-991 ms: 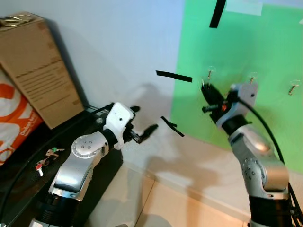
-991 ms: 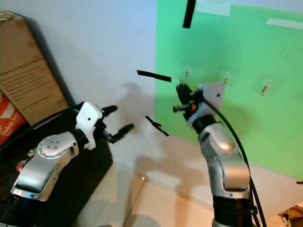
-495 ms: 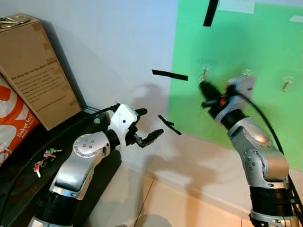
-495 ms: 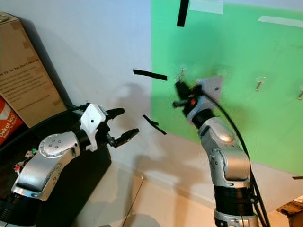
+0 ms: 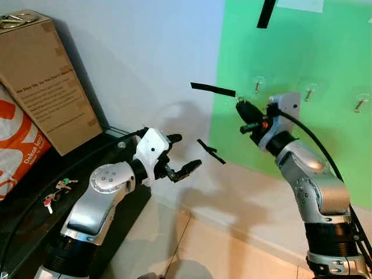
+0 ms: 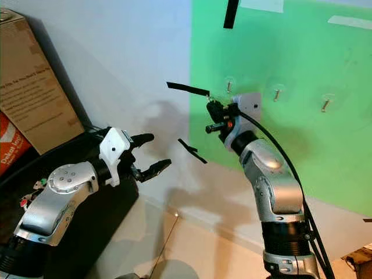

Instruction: Hang keys on a hook

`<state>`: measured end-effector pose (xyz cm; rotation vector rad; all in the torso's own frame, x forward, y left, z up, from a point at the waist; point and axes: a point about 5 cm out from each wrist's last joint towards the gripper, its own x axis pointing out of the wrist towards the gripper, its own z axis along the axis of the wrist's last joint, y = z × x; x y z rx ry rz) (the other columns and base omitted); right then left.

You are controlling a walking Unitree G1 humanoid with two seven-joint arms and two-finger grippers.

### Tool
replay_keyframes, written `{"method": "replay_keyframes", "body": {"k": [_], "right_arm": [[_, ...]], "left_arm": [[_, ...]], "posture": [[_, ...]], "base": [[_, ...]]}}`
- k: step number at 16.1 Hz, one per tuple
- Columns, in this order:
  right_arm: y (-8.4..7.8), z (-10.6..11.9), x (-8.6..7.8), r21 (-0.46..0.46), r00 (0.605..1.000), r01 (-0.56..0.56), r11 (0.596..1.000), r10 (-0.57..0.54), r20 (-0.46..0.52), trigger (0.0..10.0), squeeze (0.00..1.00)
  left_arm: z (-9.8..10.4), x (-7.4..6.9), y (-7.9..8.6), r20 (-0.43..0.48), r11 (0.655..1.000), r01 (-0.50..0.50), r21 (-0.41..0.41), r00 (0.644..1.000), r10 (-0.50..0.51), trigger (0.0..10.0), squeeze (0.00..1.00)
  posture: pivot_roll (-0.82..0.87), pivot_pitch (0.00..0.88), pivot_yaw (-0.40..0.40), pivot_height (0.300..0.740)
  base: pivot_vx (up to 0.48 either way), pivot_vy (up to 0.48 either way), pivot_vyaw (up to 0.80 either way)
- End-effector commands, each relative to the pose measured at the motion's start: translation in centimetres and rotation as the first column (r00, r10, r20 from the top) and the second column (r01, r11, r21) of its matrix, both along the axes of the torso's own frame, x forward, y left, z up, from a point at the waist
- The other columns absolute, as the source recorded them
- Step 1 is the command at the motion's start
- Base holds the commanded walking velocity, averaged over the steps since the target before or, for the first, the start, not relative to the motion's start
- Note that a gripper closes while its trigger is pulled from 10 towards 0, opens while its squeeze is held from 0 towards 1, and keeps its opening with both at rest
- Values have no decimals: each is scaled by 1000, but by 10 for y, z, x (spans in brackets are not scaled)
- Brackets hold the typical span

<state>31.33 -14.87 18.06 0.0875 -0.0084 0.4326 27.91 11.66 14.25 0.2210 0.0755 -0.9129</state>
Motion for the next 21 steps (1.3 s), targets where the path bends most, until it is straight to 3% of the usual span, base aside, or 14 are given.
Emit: {"method": "replay_keyframes", "body": {"k": [1,12,18,21], "right_arm": [[-2,4,3,3,1000,6,1000,-6,19,10000,0],[-21,10,23,-7,987,140,990,-139,78,10000,0],[-30,7,28,51,973,220,974,-223,55,10000,0],[-36,-1,32,73,966,258,963,-257,-23,10000,0]], "left_arm": [[5,2,-1,18,1000,15,11,1000,-15,10000,0],[4,1,-1,21,1000,22,20,1000,-23,10000,0],[4,1,-1,23,999,27,23,999,-27,10000,0],[4,1,-1,22,999,30,24,999,-31,10000,0]], "posture": [[-86,0,42,740],[-78,0,34,740],[-76,0,35,740],[-74,0,36,740]], "base": [[0,0,0],[0,0,0],[0,0,0],[0,0,0]]}}
